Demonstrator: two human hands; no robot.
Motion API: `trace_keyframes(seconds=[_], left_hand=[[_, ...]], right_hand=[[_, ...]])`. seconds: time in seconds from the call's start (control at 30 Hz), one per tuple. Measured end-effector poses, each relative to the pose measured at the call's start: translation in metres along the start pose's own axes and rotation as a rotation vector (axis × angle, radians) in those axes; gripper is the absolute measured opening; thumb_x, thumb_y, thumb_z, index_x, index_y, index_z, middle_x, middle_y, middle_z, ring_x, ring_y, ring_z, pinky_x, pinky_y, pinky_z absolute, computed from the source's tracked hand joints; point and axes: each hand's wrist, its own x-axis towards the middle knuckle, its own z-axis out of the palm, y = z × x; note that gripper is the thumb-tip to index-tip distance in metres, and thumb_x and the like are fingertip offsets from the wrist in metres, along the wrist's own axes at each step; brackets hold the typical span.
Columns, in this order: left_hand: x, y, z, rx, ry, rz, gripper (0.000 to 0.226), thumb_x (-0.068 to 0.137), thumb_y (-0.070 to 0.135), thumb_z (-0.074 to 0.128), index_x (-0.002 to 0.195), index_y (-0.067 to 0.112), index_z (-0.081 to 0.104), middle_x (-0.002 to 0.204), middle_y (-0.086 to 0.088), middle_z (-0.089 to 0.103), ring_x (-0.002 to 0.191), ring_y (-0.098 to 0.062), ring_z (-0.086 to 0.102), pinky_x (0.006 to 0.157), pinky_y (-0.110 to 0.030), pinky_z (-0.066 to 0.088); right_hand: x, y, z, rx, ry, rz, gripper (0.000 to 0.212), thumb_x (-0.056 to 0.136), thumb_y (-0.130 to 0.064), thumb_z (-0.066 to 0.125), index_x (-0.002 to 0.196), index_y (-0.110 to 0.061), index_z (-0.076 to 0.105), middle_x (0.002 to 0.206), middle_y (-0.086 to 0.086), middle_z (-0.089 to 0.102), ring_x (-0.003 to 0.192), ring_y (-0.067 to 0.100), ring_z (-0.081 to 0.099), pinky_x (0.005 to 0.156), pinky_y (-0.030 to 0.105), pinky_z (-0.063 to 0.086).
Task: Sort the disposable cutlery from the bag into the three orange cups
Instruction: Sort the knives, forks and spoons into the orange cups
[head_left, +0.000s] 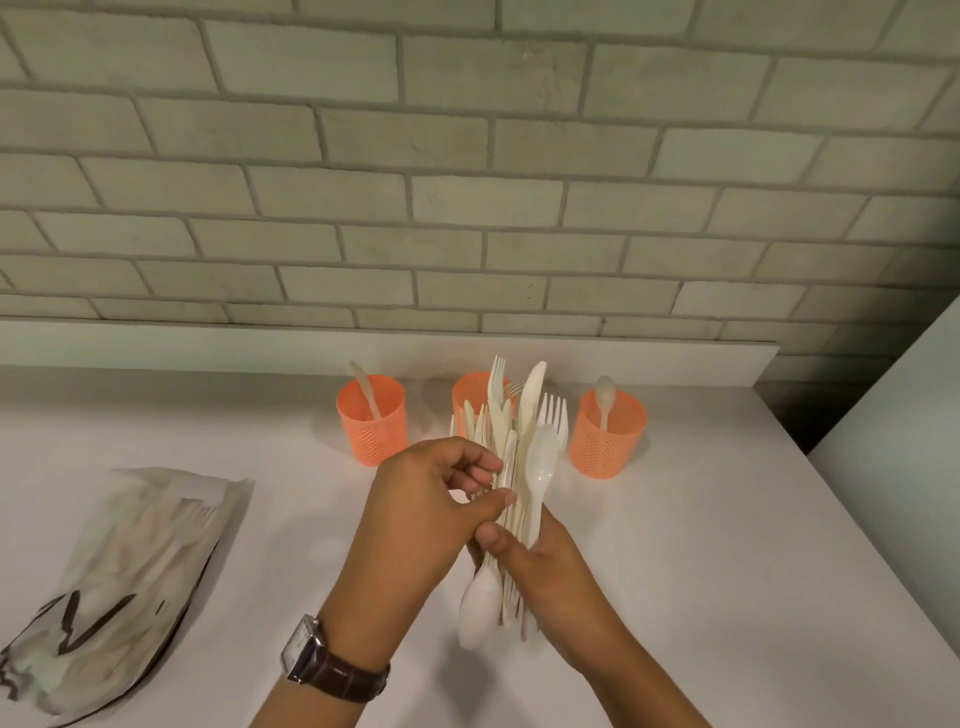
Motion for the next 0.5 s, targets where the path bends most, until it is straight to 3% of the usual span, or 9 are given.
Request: trace_keyframes(seconds=[0.07, 0.17, 0.27, 0.37, 0.43, 0.5], left_hand=[[-0.002, 0.002, 0.000, -0.032, 0.021, -0.008, 0.023, 0.065, 0.007, 0.080, 0.075, 0.025, 0.070, 0.068, 0.006, 0.065, 0.063, 0.002, 0.057, 0.061, -0.004, 0.044], [-0.001, 0.001, -0.002, -0.081, 0.015, -0.026, 0.026, 0.067, 0.006, 0.079, 0.080, 0.027, 0.071, 0.066, 0.007, 0.066, 0.060, 0.002, 0.057, 0.061, -0.004, 0.045], [0.001, -0.003, -0.007, -0.184, -0.038, -0.075, 0.027, 0.069, 0.001, 0.076, 0.086, 0.022, 0.073, 0.065, 0.005, 0.065, 0.057, 0.001, 0.056, 0.063, -0.009, 0.049], [0.002, -0.008, -0.008, -0.235, -0.068, -0.106, 0.030, 0.072, -0.004, 0.071, 0.087, 0.022, 0.072, 0.068, 0.002, 0.064, 0.058, -0.001, 0.056, 0.064, -0.010, 0.049], [0.002, -0.009, -0.003, -0.192, -0.058, -0.090, 0.028, 0.072, 0.001, 0.074, 0.087, 0.025, 0.072, 0.066, 0.005, 0.063, 0.058, -0.001, 0.055, 0.065, -0.011, 0.049], [0.001, -0.010, 0.003, -0.109, -0.043, -0.069, 0.027, 0.067, 0.011, 0.080, 0.086, 0.027, 0.070, 0.066, 0.005, 0.063, 0.058, 0.000, 0.055, 0.064, -0.011, 0.049]], right_hand=[[0.000, 0.002, 0.004, 0.095, -0.003, 0.000, 0.086, 0.053, -0.071, 0.072, 0.121, -0.021, 0.058, 0.091, -0.007, 0.071, 0.078, 0.005, 0.062, 0.073, 0.019, 0.049], [0.000, 0.004, 0.005, 0.254, -0.063, 0.019, 0.074, 0.059, -0.061, 0.076, 0.119, -0.020, 0.061, 0.097, -0.002, 0.071, 0.079, 0.009, 0.060, 0.072, 0.019, 0.049], [-0.001, 0.005, 0.002, 0.300, -0.091, 0.065, 0.052, 0.064, -0.047, 0.075, 0.102, -0.015, 0.062, 0.075, 0.001, 0.062, 0.068, 0.011, 0.056, 0.065, 0.020, 0.047], [-0.002, 0.008, -0.001, 0.346, -0.077, 0.116, 0.044, 0.064, -0.042, 0.071, 0.095, -0.013, 0.060, 0.071, 0.003, 0.059, 0.064, 0.013, 0.054, 0.062, 0.022, 0.046], [-0.003, 0.009, -0.001, 0.348, -0.060, 0.107, 0.050, 0.062, -0.041, 0.077, 0.101, -0.014, 0.062, 0.076, 0.001, 0.064, 0.070, 0.013, 0.059, 0.066, 0.021, 0.049], [-0.001, 0.010, -0.001, 0.327, -0.029, 0.073, 0.048, 0.067, -0.032, 0.078, 0.111, -0.020, 0.063, 0.097, -0.004, 0.073, 0.089, 0.012, 0.068, 0.078, 0.019, 0.051]])
